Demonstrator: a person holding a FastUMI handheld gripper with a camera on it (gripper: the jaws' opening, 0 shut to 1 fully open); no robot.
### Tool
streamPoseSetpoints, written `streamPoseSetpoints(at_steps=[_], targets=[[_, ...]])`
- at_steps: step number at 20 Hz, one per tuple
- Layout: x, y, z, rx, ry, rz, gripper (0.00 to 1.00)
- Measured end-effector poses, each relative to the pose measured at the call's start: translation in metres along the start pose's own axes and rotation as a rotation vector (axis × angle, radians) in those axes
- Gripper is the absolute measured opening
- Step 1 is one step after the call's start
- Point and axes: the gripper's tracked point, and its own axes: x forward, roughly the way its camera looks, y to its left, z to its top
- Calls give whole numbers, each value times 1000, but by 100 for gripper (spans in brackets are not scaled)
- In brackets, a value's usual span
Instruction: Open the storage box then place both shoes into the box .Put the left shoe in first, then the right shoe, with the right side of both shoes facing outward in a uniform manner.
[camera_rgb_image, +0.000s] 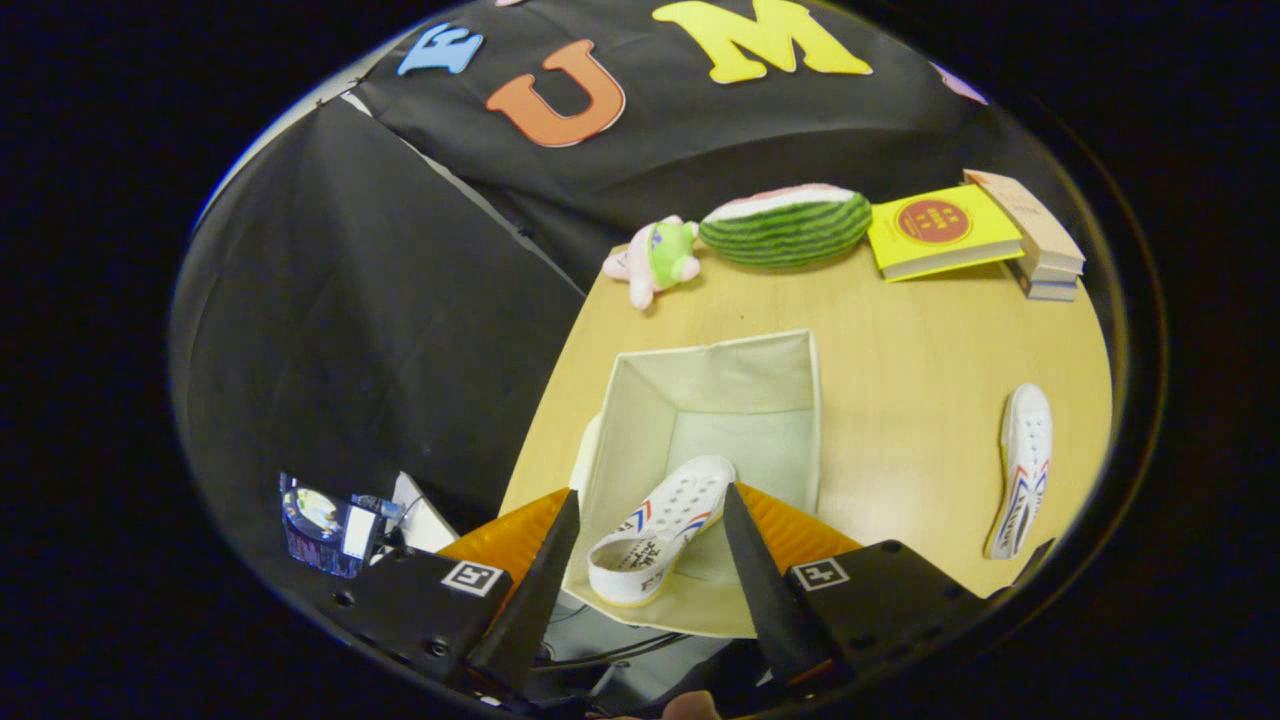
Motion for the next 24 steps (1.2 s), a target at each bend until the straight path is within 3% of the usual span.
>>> streamPoseSetpoints(at_steps=[8, 14, 19, 24], targets=[[-73, -93, 31, -112, -156, -154, 91], [-110, -186, 39, -71, -189, -263, 92], [-121, -266, 23, -13, -144, -330, 92], [-102, -336, -27, 22, 6, -354, 92]])
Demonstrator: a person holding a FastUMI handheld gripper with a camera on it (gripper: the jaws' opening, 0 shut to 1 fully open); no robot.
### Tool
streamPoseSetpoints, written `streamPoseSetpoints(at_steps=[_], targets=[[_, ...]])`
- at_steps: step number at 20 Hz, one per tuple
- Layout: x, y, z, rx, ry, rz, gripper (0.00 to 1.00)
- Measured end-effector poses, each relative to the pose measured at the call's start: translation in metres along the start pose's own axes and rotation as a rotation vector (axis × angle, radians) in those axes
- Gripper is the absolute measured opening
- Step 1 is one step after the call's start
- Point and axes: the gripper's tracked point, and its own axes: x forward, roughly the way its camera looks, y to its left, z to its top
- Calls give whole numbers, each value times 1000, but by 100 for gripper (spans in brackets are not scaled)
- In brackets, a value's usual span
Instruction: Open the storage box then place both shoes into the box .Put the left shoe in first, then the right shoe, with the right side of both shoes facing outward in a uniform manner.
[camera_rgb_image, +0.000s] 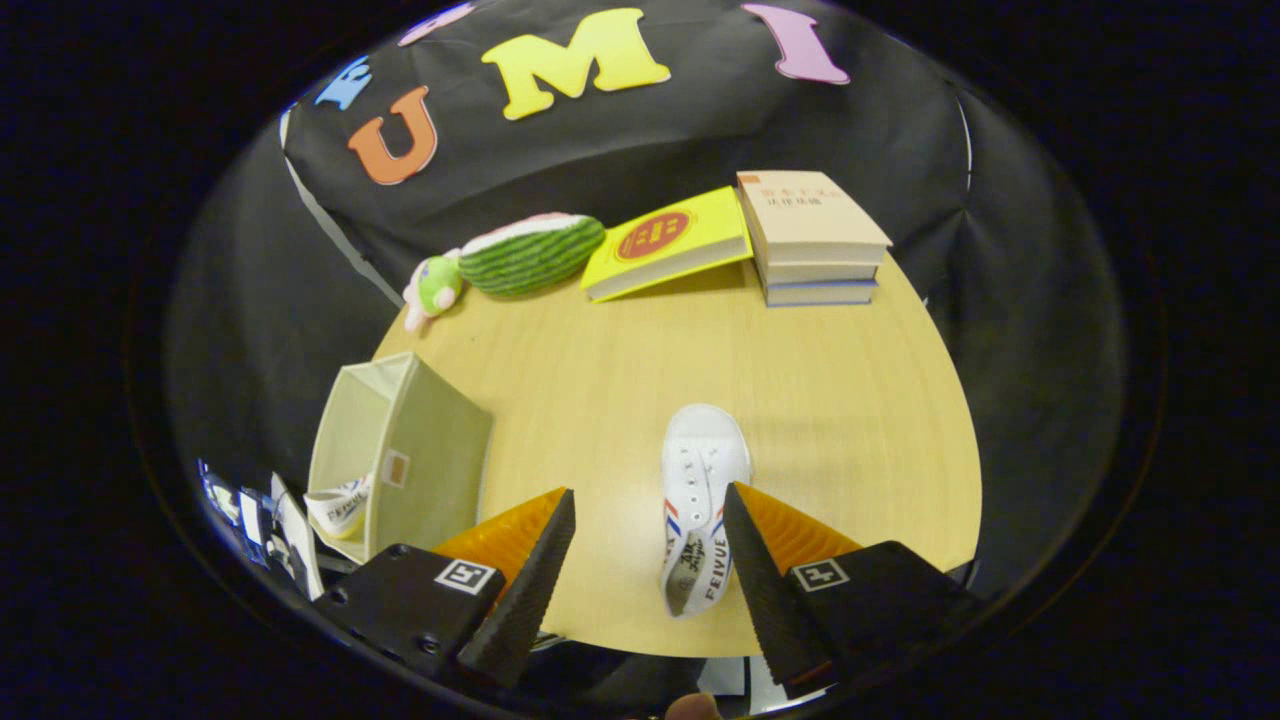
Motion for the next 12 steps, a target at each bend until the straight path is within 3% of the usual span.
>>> streamPoseSetpoints(at_steps=[9, 12], targets=[[73, -55, -85, 48, 260, 9, 83], [86, -54, -87, 84, 286, 42, 70]])
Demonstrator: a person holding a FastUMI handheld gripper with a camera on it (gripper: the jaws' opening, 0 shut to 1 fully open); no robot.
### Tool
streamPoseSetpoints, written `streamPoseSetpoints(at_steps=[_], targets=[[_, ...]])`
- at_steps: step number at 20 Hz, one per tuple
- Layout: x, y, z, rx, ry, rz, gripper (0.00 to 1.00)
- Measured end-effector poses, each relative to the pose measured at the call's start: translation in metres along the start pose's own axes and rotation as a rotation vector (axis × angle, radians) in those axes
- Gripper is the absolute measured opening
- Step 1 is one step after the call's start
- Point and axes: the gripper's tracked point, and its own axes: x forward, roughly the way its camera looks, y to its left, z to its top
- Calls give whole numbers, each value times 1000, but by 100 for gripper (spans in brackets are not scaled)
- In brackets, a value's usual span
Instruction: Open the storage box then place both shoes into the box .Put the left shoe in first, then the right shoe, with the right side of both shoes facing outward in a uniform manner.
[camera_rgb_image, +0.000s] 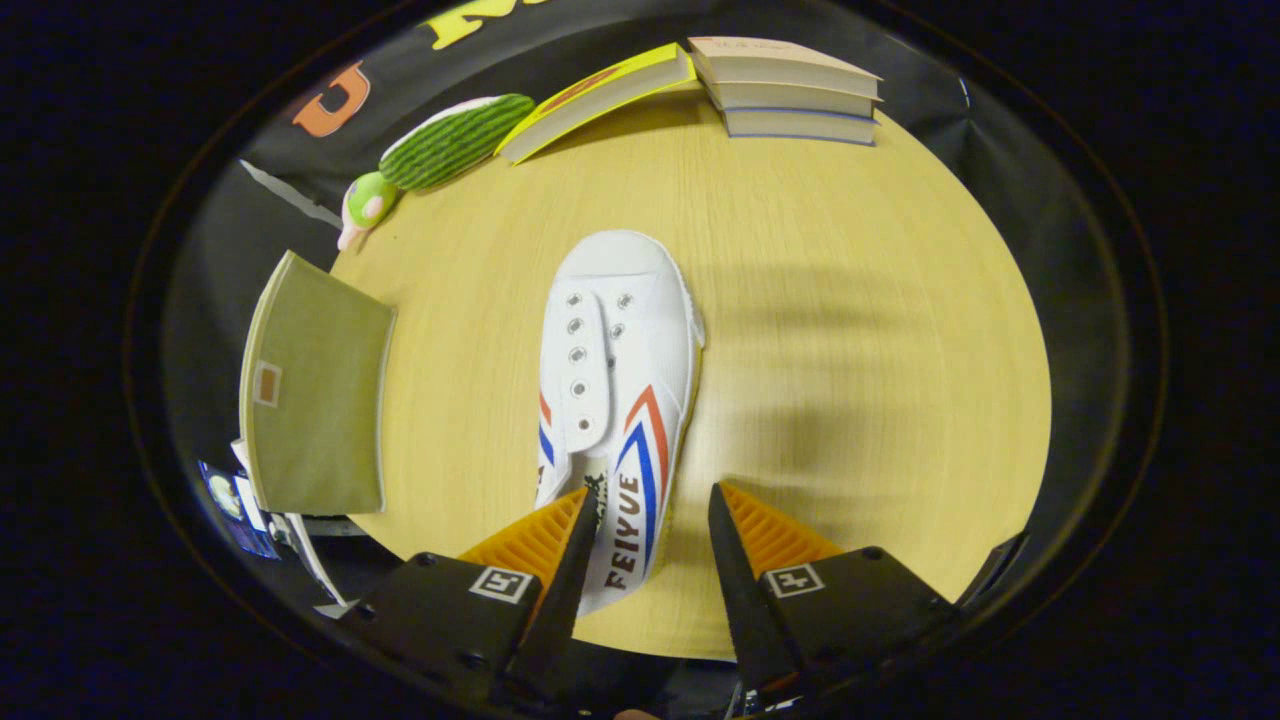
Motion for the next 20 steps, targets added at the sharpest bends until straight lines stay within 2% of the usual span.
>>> streamPoseSetpoints(at_steps=[2, 4, 7, 10, 11, 16, 20], targets=[[11, 6, -1, 20, 29, 28, 60], [13, 6, 1, 30, 53, 20, 48], [13, 3, 1, 45, 69, 19, 41], [9, -2, 3, 111, 70, 37, 15], [7, -1, 3, 120, 67, 49, 10], [-11, 10, 2, 167, 46, 93, 6], [-53, 59, 5, 197, -7, 134, 6]])
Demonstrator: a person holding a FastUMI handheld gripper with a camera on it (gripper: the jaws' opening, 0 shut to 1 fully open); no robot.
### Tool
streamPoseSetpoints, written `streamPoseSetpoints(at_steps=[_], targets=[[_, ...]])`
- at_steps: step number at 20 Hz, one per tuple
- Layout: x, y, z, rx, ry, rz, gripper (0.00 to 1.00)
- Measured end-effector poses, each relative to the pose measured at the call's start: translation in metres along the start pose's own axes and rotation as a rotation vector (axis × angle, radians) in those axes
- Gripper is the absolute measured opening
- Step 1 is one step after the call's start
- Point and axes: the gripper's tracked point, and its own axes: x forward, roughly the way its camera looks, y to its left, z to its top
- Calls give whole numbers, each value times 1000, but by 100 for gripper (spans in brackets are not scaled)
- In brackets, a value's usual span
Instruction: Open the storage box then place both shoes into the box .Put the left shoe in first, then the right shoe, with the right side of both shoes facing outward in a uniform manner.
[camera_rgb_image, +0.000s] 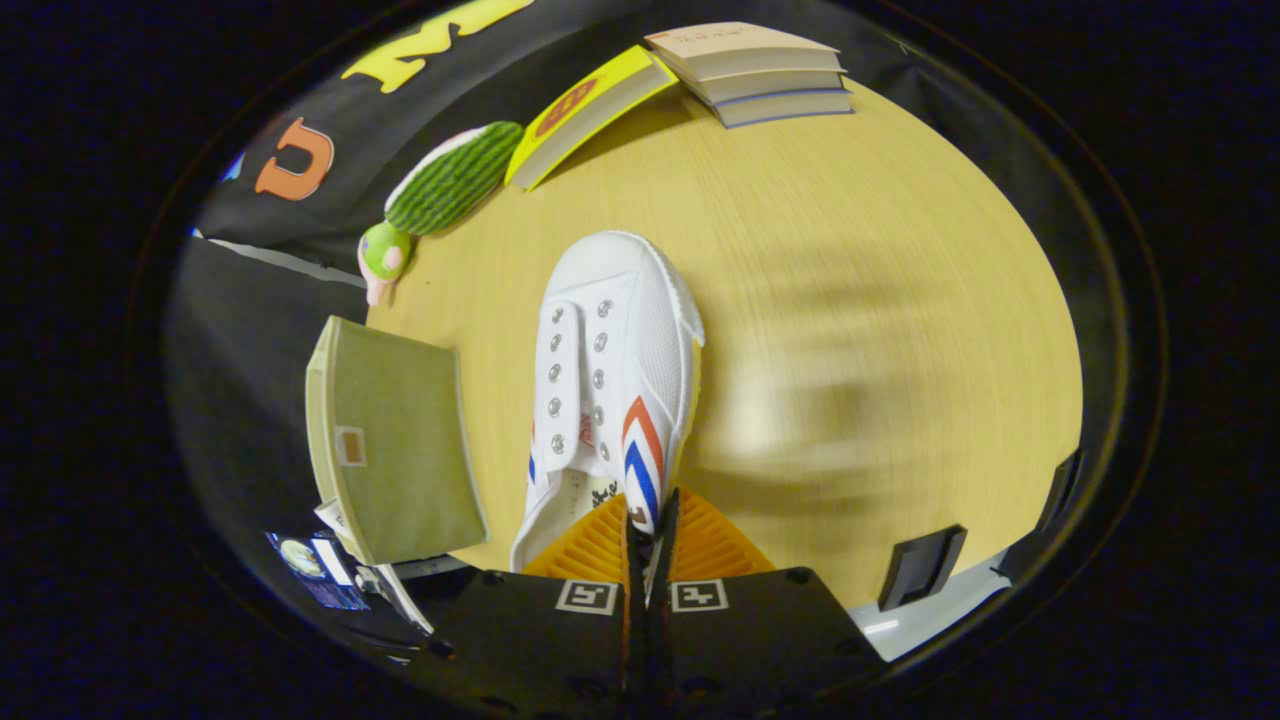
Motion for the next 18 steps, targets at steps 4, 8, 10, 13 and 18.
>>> streamPoseSetpoints(at_steps=[4, 8, 10, 13, 18], targets=[[-42, 84, -2, -43, -51, 43, 6], [-63, 170, -12, -113, -75, 57, 6], [-58, 212, -24, -138, -69, 75, 6], [-34, 260, -43, -144, -49, 69, 6], [-3, 300, -59, -137, -30, 54, 6]])
